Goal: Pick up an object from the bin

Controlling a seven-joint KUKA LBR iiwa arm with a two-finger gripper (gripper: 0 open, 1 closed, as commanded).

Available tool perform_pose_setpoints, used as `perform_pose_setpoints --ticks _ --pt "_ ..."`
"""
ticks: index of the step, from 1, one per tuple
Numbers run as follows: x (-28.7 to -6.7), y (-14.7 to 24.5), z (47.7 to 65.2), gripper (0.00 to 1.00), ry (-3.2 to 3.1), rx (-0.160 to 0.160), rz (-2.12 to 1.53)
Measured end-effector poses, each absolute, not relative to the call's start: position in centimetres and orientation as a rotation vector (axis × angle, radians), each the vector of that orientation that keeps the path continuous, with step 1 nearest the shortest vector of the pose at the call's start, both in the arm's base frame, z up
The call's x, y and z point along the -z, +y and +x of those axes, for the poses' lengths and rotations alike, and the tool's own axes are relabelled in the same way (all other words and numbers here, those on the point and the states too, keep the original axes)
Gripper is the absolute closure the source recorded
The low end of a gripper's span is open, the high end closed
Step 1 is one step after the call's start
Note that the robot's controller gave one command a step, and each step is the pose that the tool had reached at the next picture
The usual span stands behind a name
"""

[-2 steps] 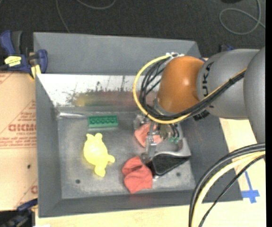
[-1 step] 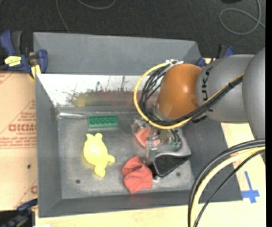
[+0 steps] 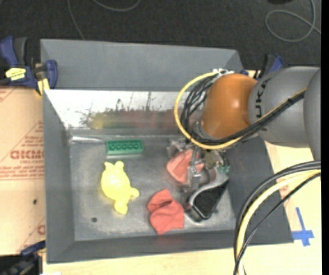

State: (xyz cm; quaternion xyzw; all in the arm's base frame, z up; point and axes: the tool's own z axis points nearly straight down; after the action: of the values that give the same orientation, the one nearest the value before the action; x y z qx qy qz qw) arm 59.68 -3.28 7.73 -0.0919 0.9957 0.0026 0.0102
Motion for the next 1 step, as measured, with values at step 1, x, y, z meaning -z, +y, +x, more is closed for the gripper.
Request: perform_pose_setpoints --ticks 1 --pt "-7.93 -6.04 60.41 0.00 3.115 -0.023 -0.274"
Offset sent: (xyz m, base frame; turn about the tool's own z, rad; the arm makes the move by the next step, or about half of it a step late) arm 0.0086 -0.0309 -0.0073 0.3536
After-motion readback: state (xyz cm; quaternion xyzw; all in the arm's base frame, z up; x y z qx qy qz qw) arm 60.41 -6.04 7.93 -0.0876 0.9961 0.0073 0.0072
